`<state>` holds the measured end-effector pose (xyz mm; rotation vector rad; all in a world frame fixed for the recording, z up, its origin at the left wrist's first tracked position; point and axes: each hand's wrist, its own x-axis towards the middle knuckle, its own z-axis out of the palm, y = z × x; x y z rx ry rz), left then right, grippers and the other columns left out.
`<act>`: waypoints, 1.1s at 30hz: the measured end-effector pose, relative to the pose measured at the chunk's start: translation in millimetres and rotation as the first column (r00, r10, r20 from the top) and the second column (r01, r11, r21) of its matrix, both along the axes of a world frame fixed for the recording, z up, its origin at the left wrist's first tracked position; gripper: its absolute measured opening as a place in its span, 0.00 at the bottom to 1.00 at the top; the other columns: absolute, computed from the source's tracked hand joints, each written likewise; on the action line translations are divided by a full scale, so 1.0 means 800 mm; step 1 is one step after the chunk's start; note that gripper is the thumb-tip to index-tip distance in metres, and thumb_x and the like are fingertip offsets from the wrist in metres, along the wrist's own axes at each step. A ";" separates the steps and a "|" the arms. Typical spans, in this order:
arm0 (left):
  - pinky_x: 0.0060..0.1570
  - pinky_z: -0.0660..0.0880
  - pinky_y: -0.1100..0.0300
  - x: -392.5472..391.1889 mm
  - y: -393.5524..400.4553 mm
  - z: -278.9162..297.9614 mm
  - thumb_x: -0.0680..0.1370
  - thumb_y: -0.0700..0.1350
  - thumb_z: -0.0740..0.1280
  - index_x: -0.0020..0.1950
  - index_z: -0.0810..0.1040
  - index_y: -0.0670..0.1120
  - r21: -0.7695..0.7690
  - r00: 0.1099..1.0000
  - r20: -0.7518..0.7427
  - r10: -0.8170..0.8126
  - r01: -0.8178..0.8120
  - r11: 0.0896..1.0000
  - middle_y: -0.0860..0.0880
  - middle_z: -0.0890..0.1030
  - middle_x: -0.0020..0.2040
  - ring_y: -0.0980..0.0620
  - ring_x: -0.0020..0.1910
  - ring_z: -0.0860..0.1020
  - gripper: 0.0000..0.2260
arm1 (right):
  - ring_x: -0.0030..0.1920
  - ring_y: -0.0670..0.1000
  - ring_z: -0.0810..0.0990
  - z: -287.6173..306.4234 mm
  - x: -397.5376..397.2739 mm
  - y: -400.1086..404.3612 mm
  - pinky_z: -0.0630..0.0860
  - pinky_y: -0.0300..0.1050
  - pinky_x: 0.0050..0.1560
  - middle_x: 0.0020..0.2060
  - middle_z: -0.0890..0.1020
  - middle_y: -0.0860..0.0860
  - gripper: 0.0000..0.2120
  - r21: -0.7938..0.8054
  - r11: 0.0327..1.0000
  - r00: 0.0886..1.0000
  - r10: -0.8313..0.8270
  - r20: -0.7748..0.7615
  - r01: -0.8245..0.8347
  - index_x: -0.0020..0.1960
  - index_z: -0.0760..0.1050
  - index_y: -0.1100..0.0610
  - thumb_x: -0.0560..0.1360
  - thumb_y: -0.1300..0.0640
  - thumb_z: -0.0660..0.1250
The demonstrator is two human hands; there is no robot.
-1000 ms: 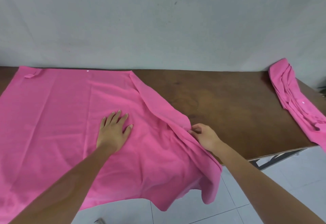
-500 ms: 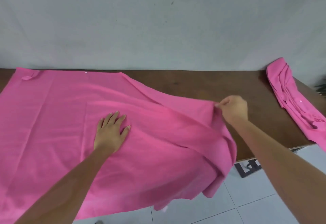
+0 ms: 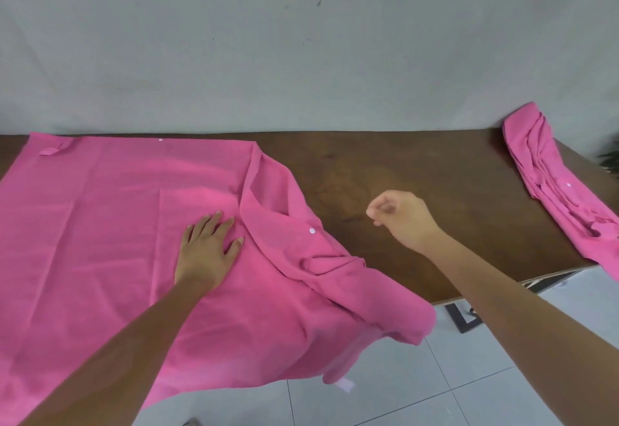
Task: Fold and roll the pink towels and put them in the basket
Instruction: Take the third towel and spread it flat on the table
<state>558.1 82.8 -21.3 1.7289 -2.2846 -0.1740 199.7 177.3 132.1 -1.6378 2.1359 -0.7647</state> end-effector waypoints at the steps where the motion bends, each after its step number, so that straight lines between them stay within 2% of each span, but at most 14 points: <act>1: 0.78 0.52 0.46 0.000 0.000 0.000 0.80 0.64 0.48 0.78 0.65 0.53 0.000 1.000 -0.002 0.002 -0.002 1.000 0.50 0.61 0.80 0.47 0.79 0.57 0.30 | 0.43 0.46 0.83 -0.012 -0.009 0.000 0.73 0.37 0.46 0.40 0.85 0.47 0.00 0.054 0.999 1.000 -0.010 -0.022 0.011 0.45 0.82 0.52 0.74 0.57 0.73; 3: 0.78 0.52 0.47 0.000 0.001 0.000 0.80 0.65 0.47 0.78 0.64 0.53 0.006 1.000 0.009 0.003 -0.003 1.000 0.50 0.60 0.80 0.48 0.79 0.57 0.30 | 0.47 0.48 0.82 -0.045 -0.020 0.002 0.75 0.37 0.50 0.43 0.84 0.48 0.05 0.172 0.985 1.000 0.024 -0.001 -0.023 0.49 0.83 0.53 0.74 0.58 0.74; 5: 0.78 0.51 0.47 -0.002 0.000 0.000 0.82 0.63 0.50 0.79 0.64 0.54 0.013 1.000 0.011 0.001 -0.001 1.000 0.50 0.60 0.80 0.48 0.79 0.56 0.28 | 0.50 0.49 0.83 -0.073 -0.018 0.007 0.76 0.39 0.53 0.46 0.85 0.49 0.07 0.224 0.971 0.994 0.060 0.093 -0.079 0.52 0.83 0.54 0.75 0.60 0.73; 8: 0.78 0.52 0.47 -0.003 0.002 0.002 0.82 0.61 0.55 0.78 0.65 0.53 0.001 1.000 -0.006 0.005 -0.005 1.000 0.50 0.61 0.80 0.47 0.79 0.57 0.26 | 0.47 0.47 0.82 -0.097 0.002 0.008 0.73 0.33 0.47 0.47 0.85 0.50 0.05 0.185 0.976 0.972 0.074 0.221 -0.116 0.52 0.83 0.58 0.78 0.62 0.70; 11: 0.78 0.51 0.47 -0.002 0.002 0.002 0.82 0.62 0.52 0.79 0.64 0.54 0.018 1.000 0.001 0.006 -0.006 1.000 0.50 0.60 0.80 0.48 0.79 0.56 0.27 | 0.46 0.47 0.83 -0.102 0.031 -0.001 0.77 0.40 0.51 0.45 0.87 0.53 0.03 0.109 0.989 0.916 0.047 0.398 -0.098 0.48 0.84 0.60 0.75 0.63 0.73; 14: 0.78 0.51 0.47 -0.001 0.001 0.002 0.80 0.65 0.48 0.79 0.63 0.54 0.022 1.000 -0.001 0.001 -0.001 1.000 0.51 0.60 0.80 0.48 0.79 0.56 0.29 | 0.44 0.47 0.84 -0.101 0.060 -0.010 0.77 0.40 0.53 0.42 0.87 0.50 0.04 0.117 0.983 0.906 0.080 0.416 -0.141 0.43 0.85 0.56 0.70 0.58 0.79; 17: 0.79 0.50 0.48 -0.001 0.001 0.001 0.82 0.63 0.51 0.79 0.63 0.54 0.028 1.000 0.008 0.002 -0.002 1.000 0.51 0.59 0.81 0.49 0.80 0.55 0.28 | 0.36 0.44 0.76 -0.103 0.075 -0.016 0.71 0.34 0.41 0.34 0.81 0.47 0.08 0.129 0.986 0.962 0.072 0.264 -0.109 0.38 0.84 0.56 0.68 0.55 0.81; 19: 0.79 0.51 0.48 0.000 0.002 0.001 0.81 0.65 0.48 0.79 0.63 0.54 0.025 1.000 0.010 0.003 -0.003 1.000 0.51 0.59 0.80 0.49 0.80 0.56 0.29 | 0.37 0.46 0.76 -0.100 0.073 -0.017 0.69 0.32 0.37 0.33 0.79 0.45 0.07 0.091 0.996 0.976 -0.001 0.216 -0.019 0.39 0.82 0.56 0.71 0.56 0.78; 21: 0.78 0.51 0.47 0.000 0.001 0.002 0.78 0.67 0.44 0.79 0.63 0.54 0.025 1.000 0.004 0.005 -0.005 1.000 0.51 0.60 0.80 0.49 0.80 0.56 0.33 | 0.39 0.49 0.77 -0.087 0.059 -0.020 0.70 0.36 0.38 0.35 0.79 0.47 0.06 0.017 0.995 0.976 -0.102 0.191 0.100 0.41 0.78 0.54 0.76 0.57 0.73; 23: 0.78 0.51 0.47 0.000 0.000 0.002 0.77 0.68 0.42 0.79 0.62 0.54 0.029 1.000 0.011 0.003 -0.003 1.000 0.51 0.59 0.80 0.48 0.80 0.56 0.35 | 0.42 0.52 0.76 -0.062 0.030 -0.026 0.72 0.44 0.45 0.37 0.78 0.49 0.05 -0.076 0.975 0.969 -0.197 0.149 0.210 0.44 0.75 0.55 0.79 0.59 0.68; 25: 0.78 0.51 0.47 -0.001 0.002 0.004 0.78 0.67 0.42 0.79 0.62 0.54 0.028 1.000 0.021 0.003 -0.003 1.000 0.51 0.59 0.81 0.48 0.80 0.56 0.33 | 0.44 0.54 0.76 -0.025 -0.008 -0.030 0.71 0.44 0.46 0.41 0.79 0.53 0.03 -0.097 0.960 0.964 -0.257 0.070 0.263 0.48 0.73 0.56 0.80 0.60 0.63; 27: 0.78 0.51 0.48 -0.001 0.004 0.004 0.78 0.68 0.42 0.80 0.61 0.55 0.026 1.000 0.030 0.002 -0.002 1.000 0.51 0.59 0.81 0.48 0.80 0.55 0.34 | 0.47 0.59 0.78 0.013 -0.042 -0.036 0.70 0.46 0.46 0.45 0.80 0.58 0.05 -0.083 0.964 0.961 -0.260 -0.099 0.252 0.52 0.73 0.58 0.82 0.58 0.59; 30: 0.78 0.49 0.48 -0.001 0.004 0.004 0.77 0.68 0.40 0.80 0.61 0.55 0.034 0.999 0.034 -0.004 0.003 0.999 0.51 0.57 0.81 0.48 0.80 0.55 0.36 | 0.46 0.64 0.80 0.065 -0.071 -0.045 0.72 0.51 0.42 0.42 0.78 0.62 0.06 -0.114 0.974 0.891 -0.227 -0.392 0.197 0.55 0.69 0.60 0.82 0.58 0.56; 33: 0.78 0.49 0.48 -0.002 0.003 0.004 0.76 0.67 0.40 0.80 0.62 0.54 0.053 0.999 0.043 -0.010 0.008 0.999 0.50 0.58 0.81 0.47 0.80 0.55 0.36 | 0.43 0.66 0.80 0.105 -0.081 -0.060 0.71 0.53 0.38 0.40 0.77 0.61 0.03 -0.240 0.964 0.804 -0.231 -0.548 0.113 0.54 0.67 0.59 0.81 0.61 0.57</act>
